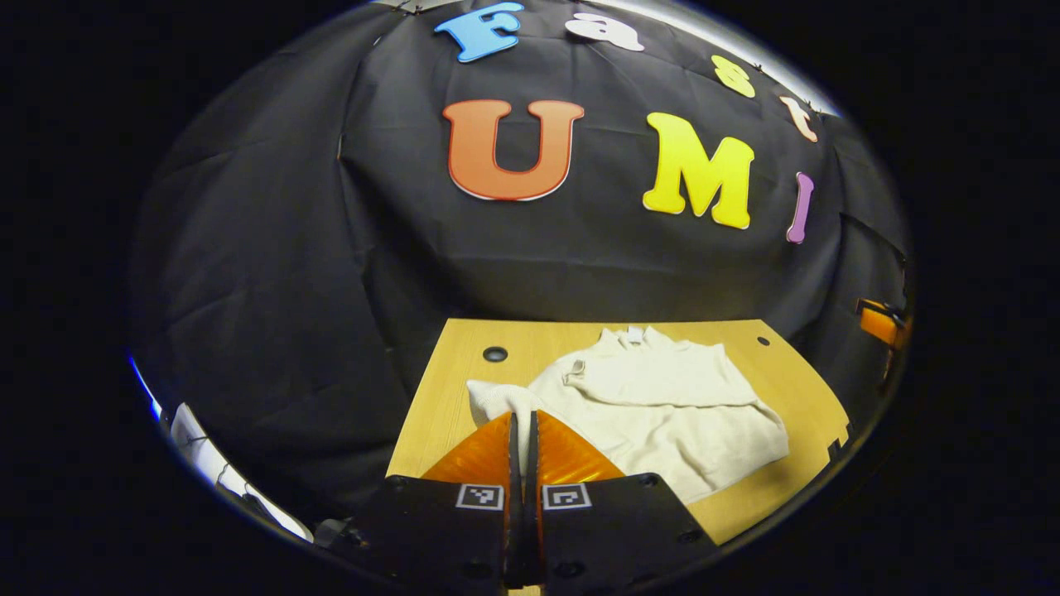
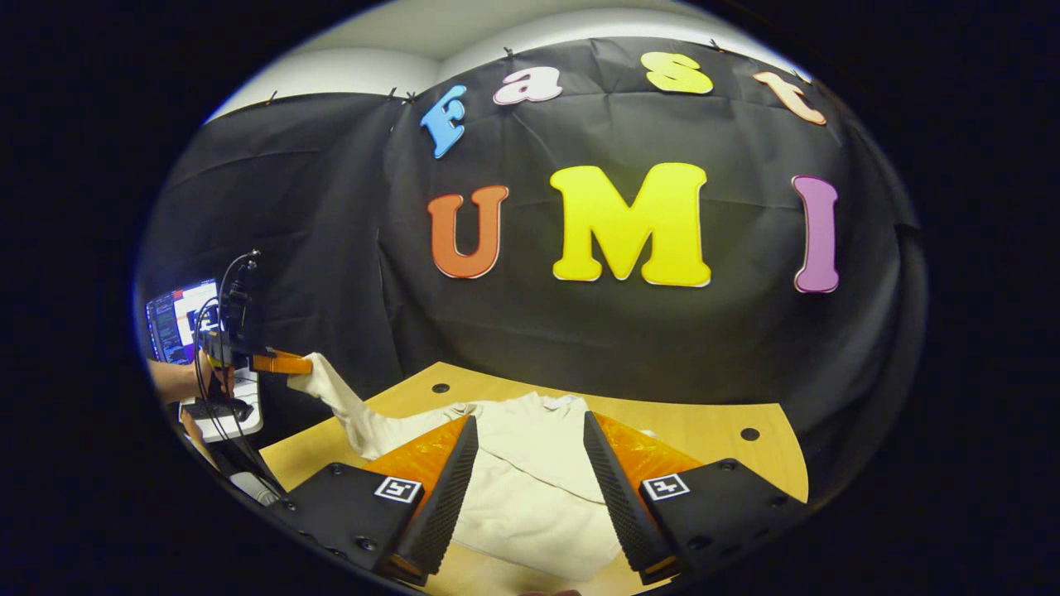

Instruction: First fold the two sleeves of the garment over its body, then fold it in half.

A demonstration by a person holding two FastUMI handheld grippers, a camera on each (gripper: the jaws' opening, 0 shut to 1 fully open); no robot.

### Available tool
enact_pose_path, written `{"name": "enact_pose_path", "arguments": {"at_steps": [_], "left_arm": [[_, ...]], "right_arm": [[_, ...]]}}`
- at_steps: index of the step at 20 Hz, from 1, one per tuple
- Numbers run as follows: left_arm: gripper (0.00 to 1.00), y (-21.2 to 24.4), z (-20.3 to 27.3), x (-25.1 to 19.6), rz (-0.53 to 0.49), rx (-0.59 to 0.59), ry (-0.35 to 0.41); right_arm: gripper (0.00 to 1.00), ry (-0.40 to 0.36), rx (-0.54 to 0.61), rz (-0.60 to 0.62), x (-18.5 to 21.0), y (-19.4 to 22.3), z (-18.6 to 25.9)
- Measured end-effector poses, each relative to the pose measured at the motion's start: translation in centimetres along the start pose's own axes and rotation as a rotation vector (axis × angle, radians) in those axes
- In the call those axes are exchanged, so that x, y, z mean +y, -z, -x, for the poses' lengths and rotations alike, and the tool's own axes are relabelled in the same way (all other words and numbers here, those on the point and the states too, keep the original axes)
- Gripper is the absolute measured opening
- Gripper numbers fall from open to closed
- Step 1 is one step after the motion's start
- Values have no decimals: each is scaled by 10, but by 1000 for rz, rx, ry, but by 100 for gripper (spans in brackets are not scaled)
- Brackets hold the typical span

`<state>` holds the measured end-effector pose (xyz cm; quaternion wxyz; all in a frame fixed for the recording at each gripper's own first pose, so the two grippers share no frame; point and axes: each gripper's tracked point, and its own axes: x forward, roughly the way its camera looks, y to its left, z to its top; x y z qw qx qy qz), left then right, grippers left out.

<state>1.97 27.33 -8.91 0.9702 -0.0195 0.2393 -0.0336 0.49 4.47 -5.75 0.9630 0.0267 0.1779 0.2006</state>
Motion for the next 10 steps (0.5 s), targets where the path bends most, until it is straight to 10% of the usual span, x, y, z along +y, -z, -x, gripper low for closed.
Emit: {"name": "enact_pose_path", "arguments": {"at_steps": [10], "left_arm": [[3,-134,-72,-136,-189,-158,291]], "right_arm": [[81,211,-63,-95,-86,-4,51]]}}
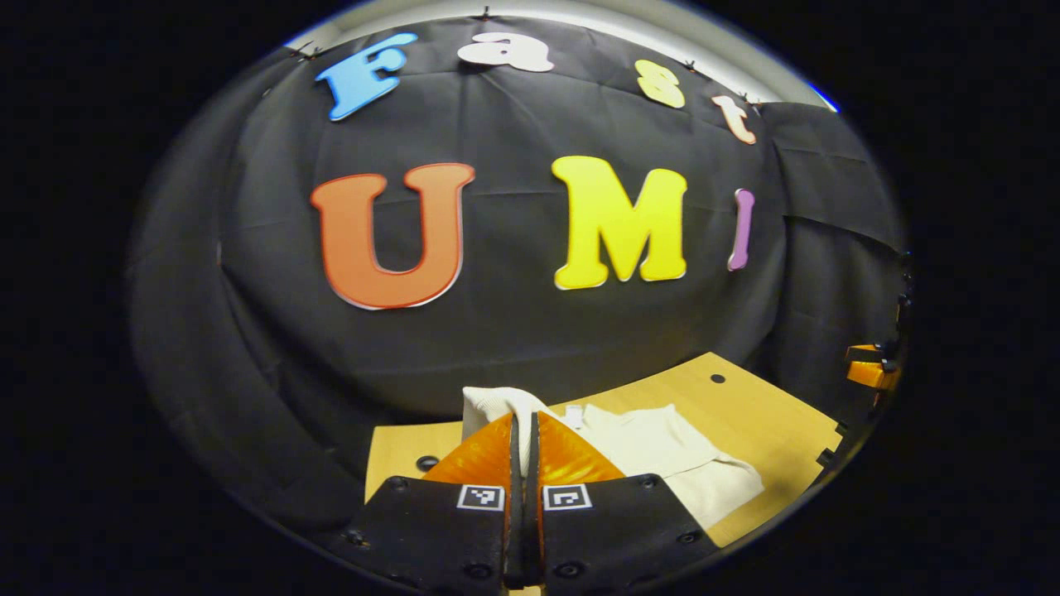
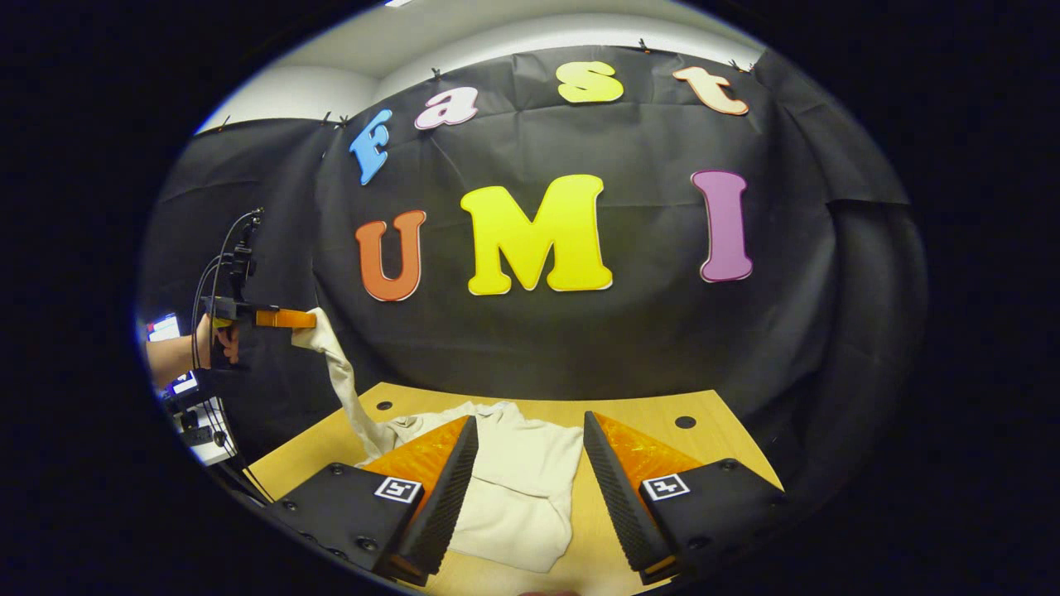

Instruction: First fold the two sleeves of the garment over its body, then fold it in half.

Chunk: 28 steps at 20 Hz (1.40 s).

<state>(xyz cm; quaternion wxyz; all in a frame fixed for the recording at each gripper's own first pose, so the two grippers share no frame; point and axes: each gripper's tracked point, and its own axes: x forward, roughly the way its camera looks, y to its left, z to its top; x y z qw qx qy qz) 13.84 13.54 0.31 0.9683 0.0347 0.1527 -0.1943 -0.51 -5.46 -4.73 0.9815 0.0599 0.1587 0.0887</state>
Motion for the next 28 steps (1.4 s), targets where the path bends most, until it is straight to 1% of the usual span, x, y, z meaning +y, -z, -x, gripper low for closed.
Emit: {"name": "enact_pose_path", "arguments": {"at_steps": [3,6,11,14,16,18,21,22,24,26,28], "left_arm": [[3,8,-40,-48,-17,18,124],[3,17,-78,-104,-25,42,248],[3,60,-141,-187,-83,144,396],[3,101,-179,-220,-119,238,444],[3,125,-200,-235,-118,290,463],[3,151,-219,-251,-99,334,468],[3,190,-249,-263,-48,395,440],[3,199,-256,-267,-24,407,433],[4,214,-267,-273,15,423,420],[5,220,-273,-280,44,414,434],[12,219,-278,-280,62,395,420]], "right_arm": [[81,52,-3,13,-22,3,15],[81,125,9,20,-52,9,30],[81,238,39,9,-94,19,57],[81,295,53,21,-117,18,69],[80,329,66,36,-127,20,76],[81,358,86,45,-135,24,84],[81,394,119,58,-146,32,93],[80,404,127,64,-149,33,95],[81,418,142,67,-154,35,98],[81,425,155,64,-157,38,98],[81,422,165,68,-157,40,97]]}}
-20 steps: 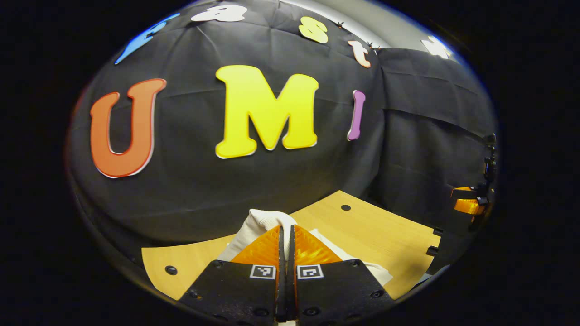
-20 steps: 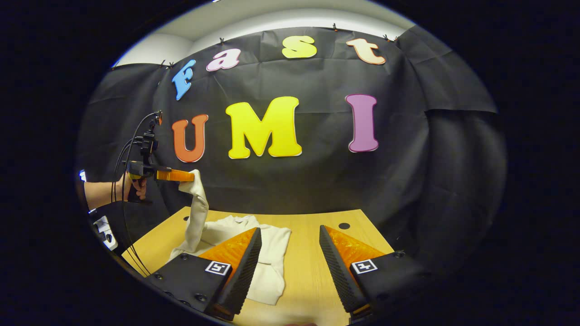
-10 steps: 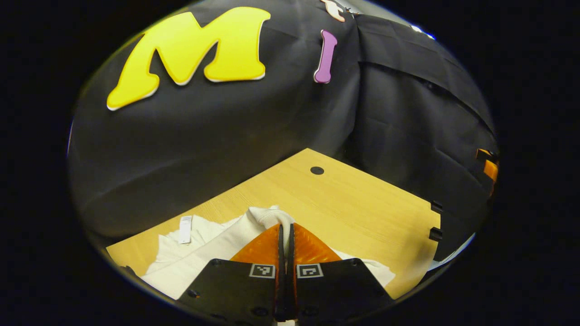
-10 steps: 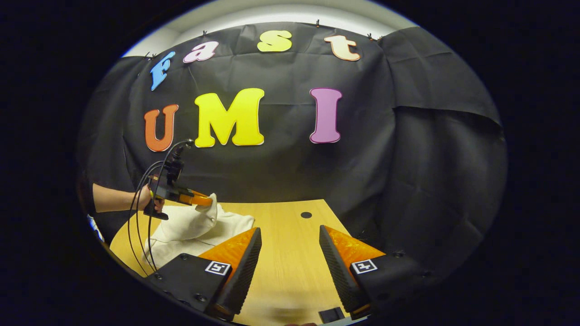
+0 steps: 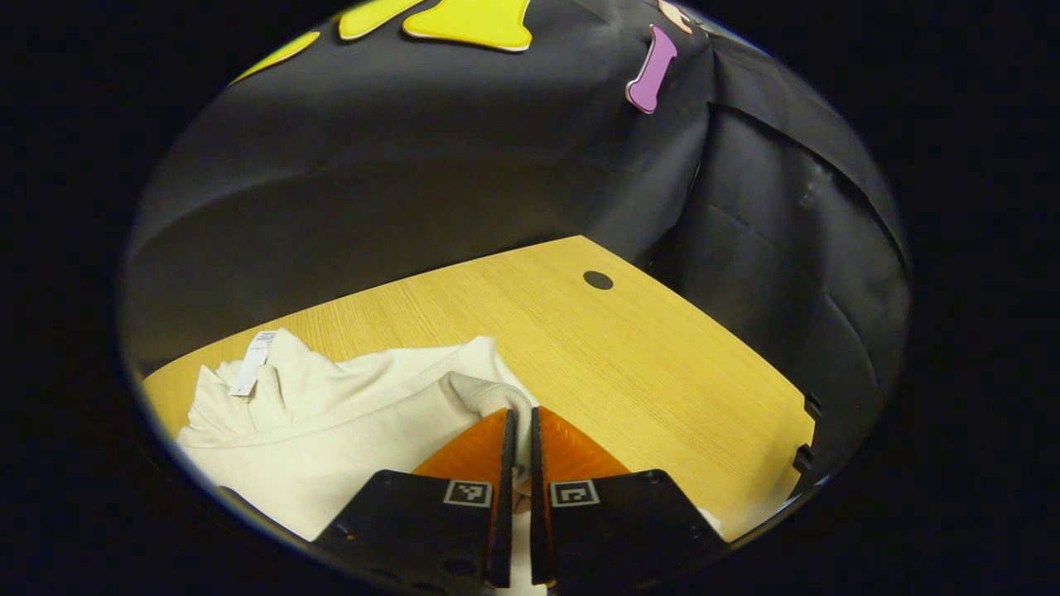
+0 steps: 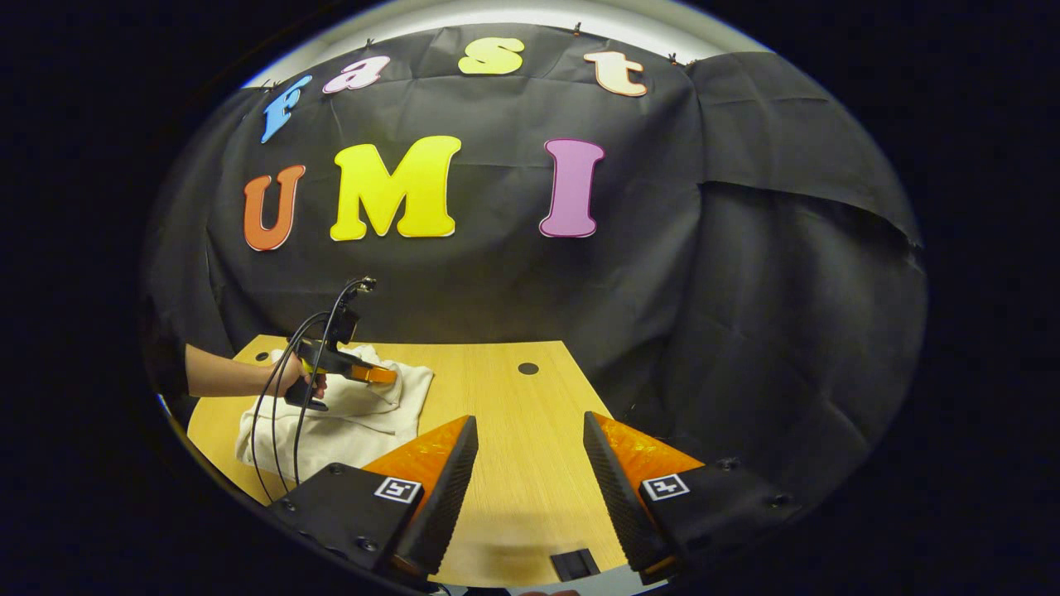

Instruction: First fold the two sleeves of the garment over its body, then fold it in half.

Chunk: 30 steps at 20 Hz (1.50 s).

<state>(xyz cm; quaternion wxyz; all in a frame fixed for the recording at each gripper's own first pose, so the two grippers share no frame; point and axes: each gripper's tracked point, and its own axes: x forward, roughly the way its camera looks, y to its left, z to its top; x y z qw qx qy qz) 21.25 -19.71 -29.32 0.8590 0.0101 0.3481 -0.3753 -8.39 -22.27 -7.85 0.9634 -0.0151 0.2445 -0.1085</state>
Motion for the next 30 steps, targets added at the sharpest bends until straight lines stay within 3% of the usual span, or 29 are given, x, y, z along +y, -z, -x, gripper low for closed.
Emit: {"name": "enact_pose_path", "arguments": {"at_steps": [3,4,5,6,7,12,17,19,22,23,26,30], "left_arm": [[26,-1,3,2,9,-8,-18],[38,-3,7,1,21,-22,-12],[75,-6,14,-4,33,-39,-8],[74,-11,24,-4,44,-65,-17],[98,-15,33,-4,53,-91,-25],[99,-28,104,-4,55,-209,-100],[98,-29,194,-5,114,-322,-233],[99,-24,234,0,116,-371,-326],[98,-10,300,20,113,-423,-559],[98,-7,317,17,125,-435,-599],[98,2,349,9,174,-458,-680],[98,16,368,1,185,-466,-692]], "right_arm": [[81,-16,-1,11,7,-1,0],[81,-25,-4,14,9,-2,-2],[81,-35,-9,17,12,-3,-3],[81,-46,-13,20,17,-4,-4],[81,-61,-20,22,22,-6,-5],[81,-161,-61,26,62,-17,-9],[81,-254,-97,31,107,-27,-17],[81,-287,-104,28,123,-29,-20],[81,-332,-111,27,149,-30,-26],[81,-346,-111,26,157,-29,-28],[82,-389,-113,26,184,-29,-30],[82,-417,-104,38,207,-24,-32]]}}
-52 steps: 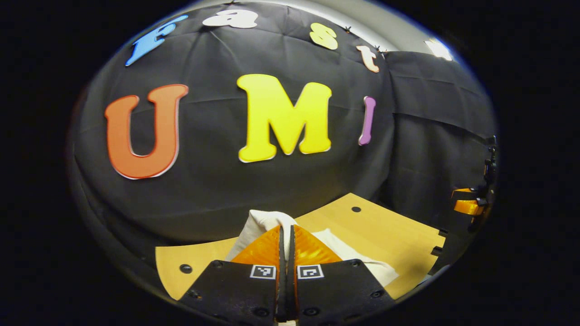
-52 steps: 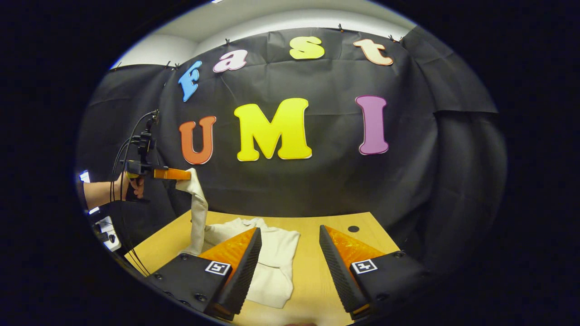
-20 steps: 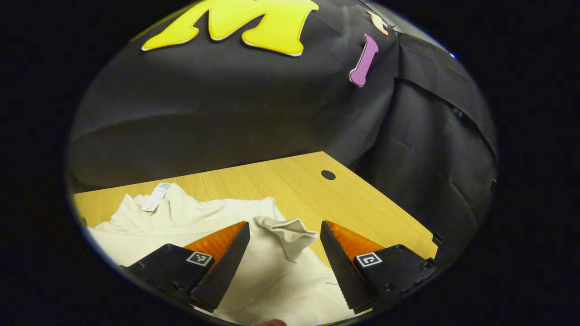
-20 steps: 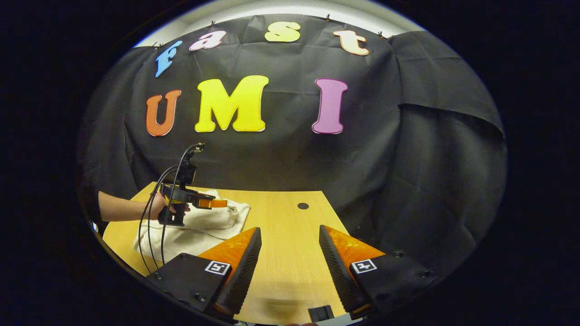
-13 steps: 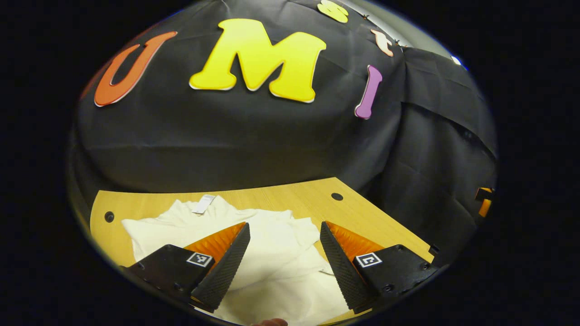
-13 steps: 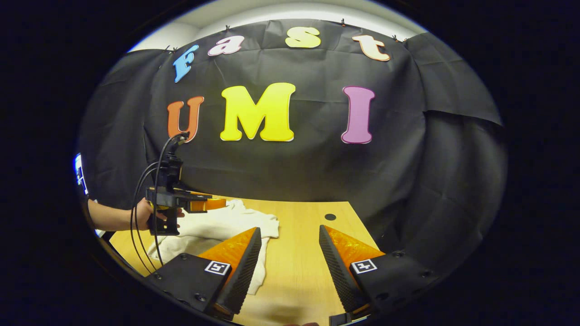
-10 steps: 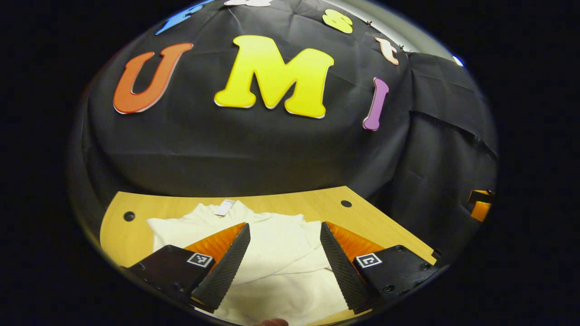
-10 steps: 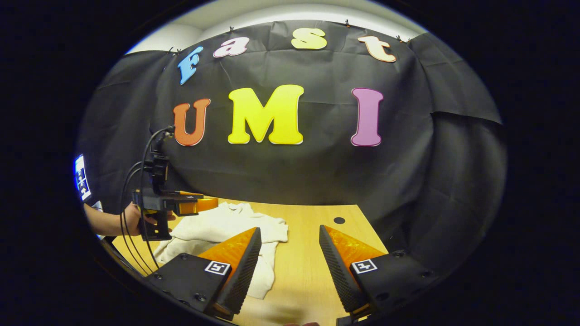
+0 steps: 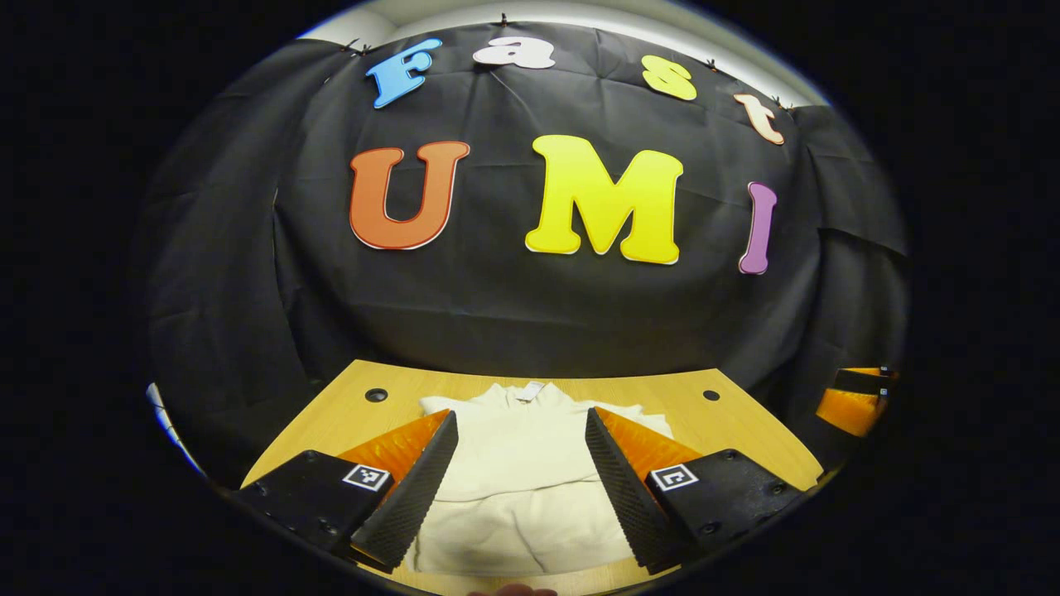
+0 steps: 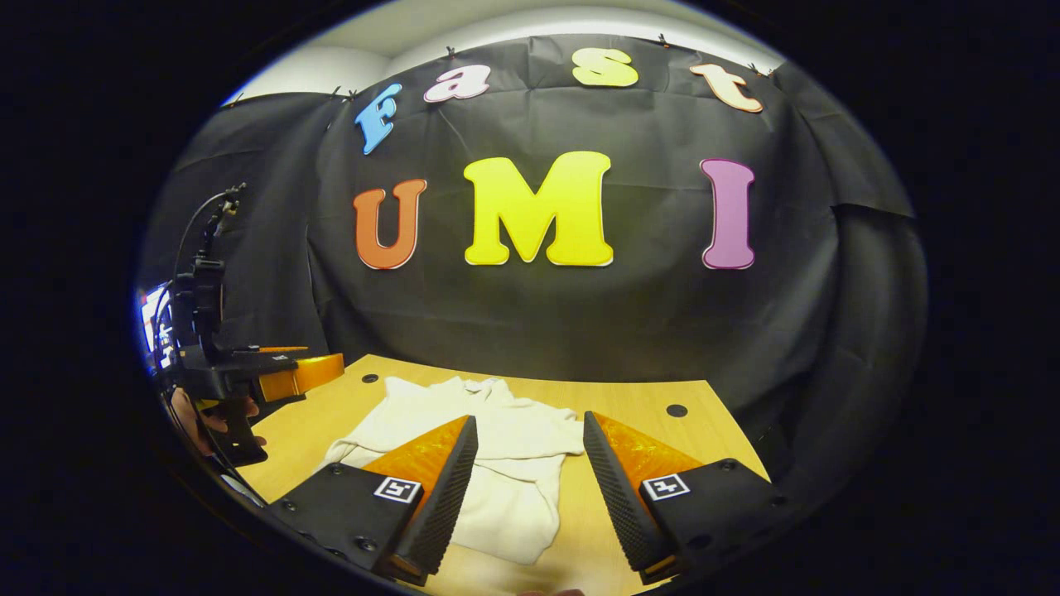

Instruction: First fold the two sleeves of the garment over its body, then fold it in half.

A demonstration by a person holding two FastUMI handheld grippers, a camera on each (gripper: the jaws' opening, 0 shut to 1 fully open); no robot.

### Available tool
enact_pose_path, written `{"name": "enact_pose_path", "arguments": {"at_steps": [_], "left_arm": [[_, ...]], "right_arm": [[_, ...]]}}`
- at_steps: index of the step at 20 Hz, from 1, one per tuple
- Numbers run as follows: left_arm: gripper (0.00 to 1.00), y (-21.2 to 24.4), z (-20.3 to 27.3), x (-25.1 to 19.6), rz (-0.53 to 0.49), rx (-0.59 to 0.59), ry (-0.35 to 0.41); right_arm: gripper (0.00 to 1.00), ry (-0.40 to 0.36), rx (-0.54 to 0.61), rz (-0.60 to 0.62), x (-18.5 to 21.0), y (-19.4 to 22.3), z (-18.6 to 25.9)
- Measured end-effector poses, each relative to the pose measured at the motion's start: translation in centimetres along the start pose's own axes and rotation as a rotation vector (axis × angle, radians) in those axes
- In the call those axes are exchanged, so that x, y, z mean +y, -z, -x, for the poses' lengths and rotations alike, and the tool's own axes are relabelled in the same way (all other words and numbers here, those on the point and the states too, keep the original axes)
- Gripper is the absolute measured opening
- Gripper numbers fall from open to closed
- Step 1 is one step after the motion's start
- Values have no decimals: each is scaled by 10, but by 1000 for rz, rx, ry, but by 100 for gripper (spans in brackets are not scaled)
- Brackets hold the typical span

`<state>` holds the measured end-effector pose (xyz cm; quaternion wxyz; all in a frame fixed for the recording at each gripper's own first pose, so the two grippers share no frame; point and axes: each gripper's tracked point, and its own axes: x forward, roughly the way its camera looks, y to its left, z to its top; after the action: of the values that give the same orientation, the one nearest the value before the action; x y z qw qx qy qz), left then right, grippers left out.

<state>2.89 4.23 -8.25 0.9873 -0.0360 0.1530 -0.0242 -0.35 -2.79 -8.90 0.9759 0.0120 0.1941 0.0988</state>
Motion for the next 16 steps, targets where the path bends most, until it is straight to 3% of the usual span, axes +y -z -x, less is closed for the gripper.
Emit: {"name": "enact_pose_path", "arguments": {"at_steps": [11,16], "left_arm": [[98,11,21,34,-25,17,-16],[98,61,29,38,-6,162,43]], "right_arm": [[86,36,76,-17,1,16,-11],[86,23,167,-16,-2,44,-6]]}}
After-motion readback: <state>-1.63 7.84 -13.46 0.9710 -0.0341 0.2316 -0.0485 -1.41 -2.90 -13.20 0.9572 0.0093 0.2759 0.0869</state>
